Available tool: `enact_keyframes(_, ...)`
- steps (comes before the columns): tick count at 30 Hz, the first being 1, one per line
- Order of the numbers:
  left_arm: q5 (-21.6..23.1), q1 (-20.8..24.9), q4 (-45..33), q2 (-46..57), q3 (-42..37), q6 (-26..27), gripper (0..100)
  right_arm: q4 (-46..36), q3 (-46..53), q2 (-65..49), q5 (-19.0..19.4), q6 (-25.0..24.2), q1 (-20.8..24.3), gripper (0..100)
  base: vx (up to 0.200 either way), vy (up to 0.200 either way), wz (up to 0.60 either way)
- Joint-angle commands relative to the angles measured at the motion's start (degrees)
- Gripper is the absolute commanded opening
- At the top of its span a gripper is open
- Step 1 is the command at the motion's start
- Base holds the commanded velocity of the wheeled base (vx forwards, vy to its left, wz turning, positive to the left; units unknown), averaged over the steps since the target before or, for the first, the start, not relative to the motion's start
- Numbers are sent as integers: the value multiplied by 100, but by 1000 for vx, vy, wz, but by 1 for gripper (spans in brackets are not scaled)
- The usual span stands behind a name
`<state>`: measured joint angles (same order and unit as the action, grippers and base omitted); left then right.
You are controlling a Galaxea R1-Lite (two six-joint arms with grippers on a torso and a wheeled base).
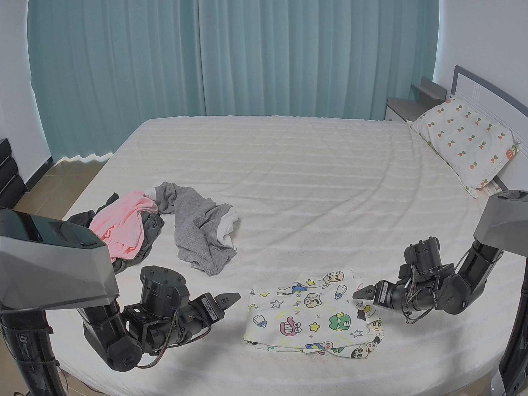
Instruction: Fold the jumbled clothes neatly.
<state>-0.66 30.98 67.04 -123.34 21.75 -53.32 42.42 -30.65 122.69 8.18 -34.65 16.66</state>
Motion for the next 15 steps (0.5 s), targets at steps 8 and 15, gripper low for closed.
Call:
enact_keyframes(8,-4,5,55,-5,-39,-3,100,855,859,-105,-80,239,557,100,0,0,0)
enact_keyframes(15,-13,14,240,-41,-109,6,100,847,683,124,-176,221,847,100,0,0,0)
